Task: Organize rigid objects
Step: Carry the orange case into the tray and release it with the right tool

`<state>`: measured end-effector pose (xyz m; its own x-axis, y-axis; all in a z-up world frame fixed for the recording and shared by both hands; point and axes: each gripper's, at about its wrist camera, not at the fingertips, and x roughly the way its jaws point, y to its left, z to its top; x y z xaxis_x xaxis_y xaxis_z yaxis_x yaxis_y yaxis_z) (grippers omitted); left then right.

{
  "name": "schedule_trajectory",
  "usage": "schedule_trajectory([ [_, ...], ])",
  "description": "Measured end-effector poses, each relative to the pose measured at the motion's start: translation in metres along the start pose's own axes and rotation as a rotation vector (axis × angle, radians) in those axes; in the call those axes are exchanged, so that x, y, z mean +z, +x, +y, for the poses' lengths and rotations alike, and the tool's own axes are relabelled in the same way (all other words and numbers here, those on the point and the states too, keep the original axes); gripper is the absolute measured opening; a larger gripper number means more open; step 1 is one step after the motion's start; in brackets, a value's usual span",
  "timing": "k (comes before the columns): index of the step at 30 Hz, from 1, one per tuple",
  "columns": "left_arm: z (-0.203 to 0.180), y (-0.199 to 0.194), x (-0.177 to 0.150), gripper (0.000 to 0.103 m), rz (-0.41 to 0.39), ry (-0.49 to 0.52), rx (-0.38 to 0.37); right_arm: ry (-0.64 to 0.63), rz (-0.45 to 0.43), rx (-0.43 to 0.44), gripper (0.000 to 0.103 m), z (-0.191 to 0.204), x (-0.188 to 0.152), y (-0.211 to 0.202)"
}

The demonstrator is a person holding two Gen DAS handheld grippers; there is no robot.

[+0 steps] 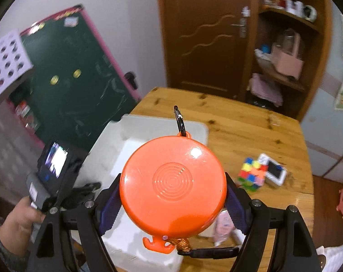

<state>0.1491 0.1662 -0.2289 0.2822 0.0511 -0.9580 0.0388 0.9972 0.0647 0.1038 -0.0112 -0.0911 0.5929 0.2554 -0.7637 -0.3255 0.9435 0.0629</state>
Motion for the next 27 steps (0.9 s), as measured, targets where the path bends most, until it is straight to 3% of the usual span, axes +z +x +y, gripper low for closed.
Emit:
schedule_trajectory([
  [12, 0.002, 0.001, 0.001, 0.014, 0.005, 0.005, -0.01, -0.077, 0.188, 0.103, 0.081, 0.057, -0.046, 0.05],
  [19, 0.0, 0.0, 0.001, 0.014, 0.004, 0.002, -0.013, -0.099, 0.308, 0.146, 0.081, 0.069, -0.068, 0.079],
  [27, -0.001, 0.0, -0.001, 0.014, -0.001, 0.005, -0.006, -0.029, 0.479, 0.176, 0.081, 0.063, -0.076, 0.125],
])
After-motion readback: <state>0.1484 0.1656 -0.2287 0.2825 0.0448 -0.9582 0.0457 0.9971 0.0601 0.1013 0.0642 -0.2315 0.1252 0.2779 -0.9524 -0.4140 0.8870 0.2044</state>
